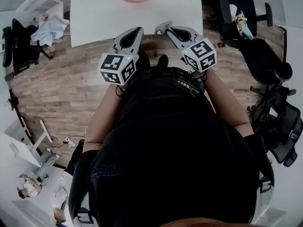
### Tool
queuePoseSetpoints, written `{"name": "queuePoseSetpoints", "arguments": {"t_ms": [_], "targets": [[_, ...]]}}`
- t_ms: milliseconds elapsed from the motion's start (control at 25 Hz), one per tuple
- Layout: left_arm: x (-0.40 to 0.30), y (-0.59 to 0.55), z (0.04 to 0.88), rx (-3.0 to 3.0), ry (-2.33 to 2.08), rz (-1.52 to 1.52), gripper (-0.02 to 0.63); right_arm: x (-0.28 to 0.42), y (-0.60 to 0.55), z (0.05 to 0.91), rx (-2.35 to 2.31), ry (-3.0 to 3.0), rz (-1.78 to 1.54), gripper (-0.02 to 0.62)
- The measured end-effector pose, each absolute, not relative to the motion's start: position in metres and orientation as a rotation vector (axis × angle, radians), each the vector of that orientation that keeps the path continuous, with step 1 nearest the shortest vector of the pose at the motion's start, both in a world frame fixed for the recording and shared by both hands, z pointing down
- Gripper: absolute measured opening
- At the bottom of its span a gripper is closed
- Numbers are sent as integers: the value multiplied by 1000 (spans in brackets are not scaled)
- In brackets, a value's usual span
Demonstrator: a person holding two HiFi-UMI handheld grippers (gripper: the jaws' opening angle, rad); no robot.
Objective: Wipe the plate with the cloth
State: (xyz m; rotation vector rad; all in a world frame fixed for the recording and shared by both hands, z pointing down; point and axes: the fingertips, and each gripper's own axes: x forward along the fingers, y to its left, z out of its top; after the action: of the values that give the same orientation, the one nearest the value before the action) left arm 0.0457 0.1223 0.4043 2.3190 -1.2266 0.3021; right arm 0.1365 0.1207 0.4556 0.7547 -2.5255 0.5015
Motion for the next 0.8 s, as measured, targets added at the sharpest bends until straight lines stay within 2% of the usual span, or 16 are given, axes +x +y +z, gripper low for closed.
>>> {"name": "queuePoseSetpoints", "arguments": {"t_ms": [800], "targets": [[61,157,390,2334,-1246,236,15,138,157,427,745,-2588,437,35]]}}
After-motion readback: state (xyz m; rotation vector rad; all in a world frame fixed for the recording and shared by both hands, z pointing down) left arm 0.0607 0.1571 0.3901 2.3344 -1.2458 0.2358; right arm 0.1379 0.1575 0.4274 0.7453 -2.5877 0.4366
